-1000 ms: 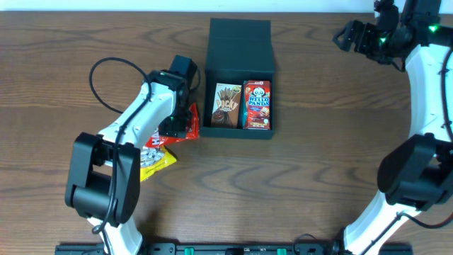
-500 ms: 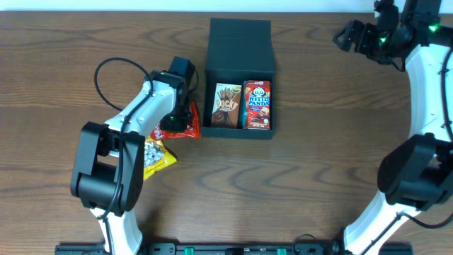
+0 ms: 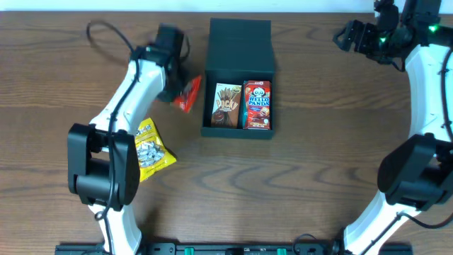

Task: Pack container
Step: 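Grasp the red Hacks candy bag with the left gripper, then carry the red Hacks bag into the green box and lower it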

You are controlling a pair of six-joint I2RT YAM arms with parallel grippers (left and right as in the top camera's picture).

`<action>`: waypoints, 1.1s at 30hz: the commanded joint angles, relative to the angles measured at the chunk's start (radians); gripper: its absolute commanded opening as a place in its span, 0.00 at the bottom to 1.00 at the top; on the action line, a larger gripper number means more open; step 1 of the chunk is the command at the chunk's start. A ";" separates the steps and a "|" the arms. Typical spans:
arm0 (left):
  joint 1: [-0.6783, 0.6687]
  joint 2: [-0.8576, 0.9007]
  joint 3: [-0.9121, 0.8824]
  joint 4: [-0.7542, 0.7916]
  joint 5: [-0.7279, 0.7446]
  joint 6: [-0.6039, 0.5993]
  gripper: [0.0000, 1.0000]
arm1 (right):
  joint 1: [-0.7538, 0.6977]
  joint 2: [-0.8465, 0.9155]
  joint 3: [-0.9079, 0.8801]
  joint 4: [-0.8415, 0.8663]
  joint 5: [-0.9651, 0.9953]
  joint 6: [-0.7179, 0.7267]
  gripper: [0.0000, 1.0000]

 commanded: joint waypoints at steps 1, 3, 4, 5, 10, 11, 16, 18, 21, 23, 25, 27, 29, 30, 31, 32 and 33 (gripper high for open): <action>-0.035 -0.009 0.124 -0.005 -0.007 0.330 0.06 | -0.005 -0.013 0.021 0.000 -0.007 -0.002 0.99; -0.060 -0.009 0.168 -0.005 -0.007 0.435 0.06 | -0.005 -0.013 0.021 0.000 -0.007 -0.003 0.99; -0.074 -0.009 0.184 -0.005 -0.007 0.484 0.06 | -0.005 -0.013 0.021 0.000 -0.006 -0.003 0.99; -0.088 -0.009 0.196 -0.006 -0.003 0.530 0.06 | -0.005 -0.013 0.021 0.000 -0.006 -0.003 0.99; -0.174 -0.008 0.207 -0.035 0.054 0.755 0.06 | -0.005 -0.013 0.021 0.000 0.012 -0.002 0.99; -0.189 -0.008 0.206 -0.043 0.053 0.783 0.06 | -0.005 -0.013 0.021 0.000 0.016 -0.002 0.99; -0.271 -0.008 0.206 -0.074 0.053 0.921 0.06 | -0.005 -0.013 0.021 0.008 0.015 -0.002 0.99; -0.293 -0.008 0.203 -0.081 0.053 0.964 0.06 | -0.005 -0.013 0.021 0.011 0.015 -0.002 0.99; -0.310 -0.003 0.201 -0.106 0.055 0.988 0.06 | -0.005 -0.013 0.021 0.012 0.015 0.002 0.99; -0.315 0.002 0.201 -0.124 0.054 0.988 0.06 | -0.005 -0.013 0.021 0.012 0.015 0.002 0.99; -0.317 0.003 0.197 -0.140 0.054 0.988 0.06 | -0.005 -0.013 0.021 0.012 0.015 0.001 0.99; -0.318 0.003 0.197 -0.159 0.055 0.975 0.06 | -0.005 -0.013 0.021 0.011 0.015 0.001 0.99; -0.318 0.003 0.197 -0.172 0.060 0.956 0.06 | -0.005 -0.013 0.021 0.012 0.015 0.001 0.99; -0.318 0.003 0.197 -0.177 0.078 0.954 0.06 | -0.005 -0.013 0.021 0.012 0.015 0.001 0.99; -0.318 0.003 0.197 -0.178 0.098 0.953 0.06 | -0.005 -0.013 0.021 0.011 0.015 0.001 0.99; -0.318 0.003 0.197 -0.178 0.120 0.953 0.06 | -0.005 -0.013 0.021 0.011 0.015 0.002 0.99; -0.318 0.003 0.197 -0.177 0.136 0.953 0.07 | -0.005 -0.013 0.021 0.011 0.015 0.002 0.99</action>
